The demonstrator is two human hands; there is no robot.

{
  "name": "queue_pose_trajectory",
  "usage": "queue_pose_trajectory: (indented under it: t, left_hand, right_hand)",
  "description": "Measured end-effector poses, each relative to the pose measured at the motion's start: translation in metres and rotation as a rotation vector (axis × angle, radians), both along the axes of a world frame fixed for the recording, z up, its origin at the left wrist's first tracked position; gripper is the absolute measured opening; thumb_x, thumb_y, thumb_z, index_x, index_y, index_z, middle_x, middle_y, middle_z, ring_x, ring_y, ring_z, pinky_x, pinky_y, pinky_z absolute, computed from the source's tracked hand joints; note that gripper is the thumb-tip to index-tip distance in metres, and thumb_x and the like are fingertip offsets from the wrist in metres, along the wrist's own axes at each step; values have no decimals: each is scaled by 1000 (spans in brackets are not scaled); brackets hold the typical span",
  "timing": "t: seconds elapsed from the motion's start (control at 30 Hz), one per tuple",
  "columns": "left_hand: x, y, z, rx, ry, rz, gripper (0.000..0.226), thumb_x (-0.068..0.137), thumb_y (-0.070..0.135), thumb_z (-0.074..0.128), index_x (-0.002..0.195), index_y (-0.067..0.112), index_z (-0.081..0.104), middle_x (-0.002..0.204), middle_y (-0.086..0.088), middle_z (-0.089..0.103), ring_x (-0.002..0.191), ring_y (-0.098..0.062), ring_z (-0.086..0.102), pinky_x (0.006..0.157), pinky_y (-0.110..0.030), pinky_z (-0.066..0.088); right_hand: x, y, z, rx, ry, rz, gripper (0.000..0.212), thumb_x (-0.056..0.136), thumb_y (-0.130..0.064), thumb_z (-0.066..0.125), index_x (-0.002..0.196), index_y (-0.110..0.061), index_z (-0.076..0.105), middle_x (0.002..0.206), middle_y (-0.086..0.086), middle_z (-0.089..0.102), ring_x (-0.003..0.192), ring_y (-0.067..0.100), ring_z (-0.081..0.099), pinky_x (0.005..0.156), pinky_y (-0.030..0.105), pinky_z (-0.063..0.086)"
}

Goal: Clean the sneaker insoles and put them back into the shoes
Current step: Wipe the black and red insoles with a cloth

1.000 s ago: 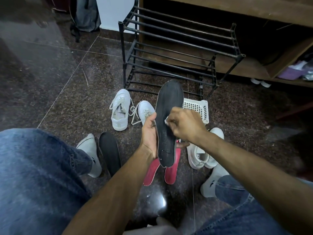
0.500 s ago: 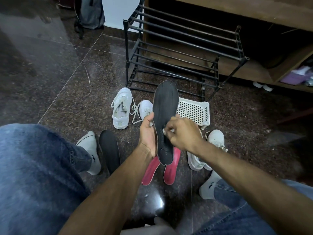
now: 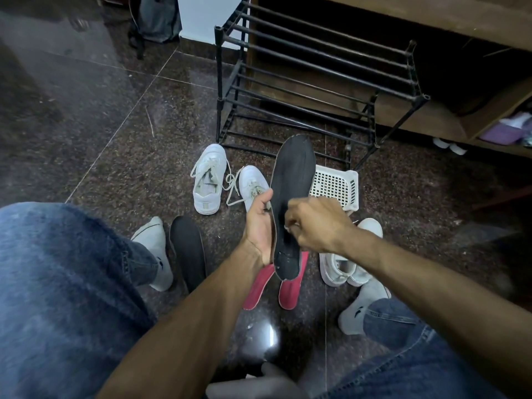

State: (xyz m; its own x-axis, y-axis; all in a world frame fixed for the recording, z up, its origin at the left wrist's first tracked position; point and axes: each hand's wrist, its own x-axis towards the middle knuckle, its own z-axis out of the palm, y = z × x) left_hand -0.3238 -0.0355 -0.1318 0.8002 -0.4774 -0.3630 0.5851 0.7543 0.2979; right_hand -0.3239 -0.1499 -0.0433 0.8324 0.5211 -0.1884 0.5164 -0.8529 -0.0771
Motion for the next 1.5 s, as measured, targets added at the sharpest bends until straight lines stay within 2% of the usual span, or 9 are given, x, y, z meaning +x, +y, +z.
queue_pose_trajectory:
  t: [0.13,0.3,0.47,0.6,0.7,0.9,1.03,1.27,1.5]
  left_hand:
    - [-5,-6,2,-26,-29,-113,54,86,56,43,113,17,68,111,-12,66,106,-34,59,89,-69,42]
    - [2,-1,6,-48,-17,43,65,88,49,42,131,3,57,127,-18,61,111,-30,59,101,-39,45]
    - [-1,-10,3,-24,-41,-83,61,84,56,45,129,16,58,127,-14,60,119,-38,52,95,-68,41]
    - [0,-5,1,-21,-8,63,62,87,51,45,125,6,63,122,-18,64,117,-36,55,101,-46,43]
    - [0,0,-1,-13,-2,78,73,88,51,43,137,-2,51,142,-23,48,134,-39,43,117,-48,27]
    - [2,2,13,-18,-43,77,56,87,50,44,109,4,68,104,-17,68,98,-31,64,96,-41,44]
    - [7,9,19,-69,-29,98,70,90,51,39,136,0,52,142,-25,47,129,-46,46,111,-52,34]
    - [2,5,21,15,-51,114,57,89,45,41,117,2,66,114,-18,67,99,-30,66,98,-40,47]
    - [10,15,19,-48,-38,165,73,84,49,48,141,3,47,138,-22,52,122,-48,52,109,-48,38]
  right_hand:
    - [34,-9,0,7,-70,-194,16,81,-24,57,89,-28,70,98,-3,68,92,29,63,69,30,40]
    - [-12,3,-5,193,94,-146,16,79,-19,61,84,-27,74,92,-11,67,90,23,62,79,33,51]
    - [22,-13,-10,217,-69,-419,19,80,-18,61,83,-28,76,95,-9,70,92,22,64,76,31,51]
    - [-3,-1,-10,375,73,-338,15,76,-14,65,75,-24,76,84,-11,70,82,18,65,75,34,53]
    - [-26,0,-11,340,118,-178,12,78,-17,65,75,-26,74,84,-13,68,81,17,64,75,36,51]
    - [5,0,-3,488,-9,-405,17,82,-25,72,99,-30,69,94,-13,69,86,16,66,74,38,56]
    - [-28,8,-8,515,135,-171,10,80,-15,72,85,-23,74,85,-14,64,79,16,65,72,40,53]
    - [-1,0,3,232,-136,-113,17,89,-22,57,96,-25,72,97,-6,61,87,26,62,70,38,49]
    - [-39,-1,1,228,91,159,19,81,-14,57,86,-22,73,83,-9,60,71,16,60,62,35,51]
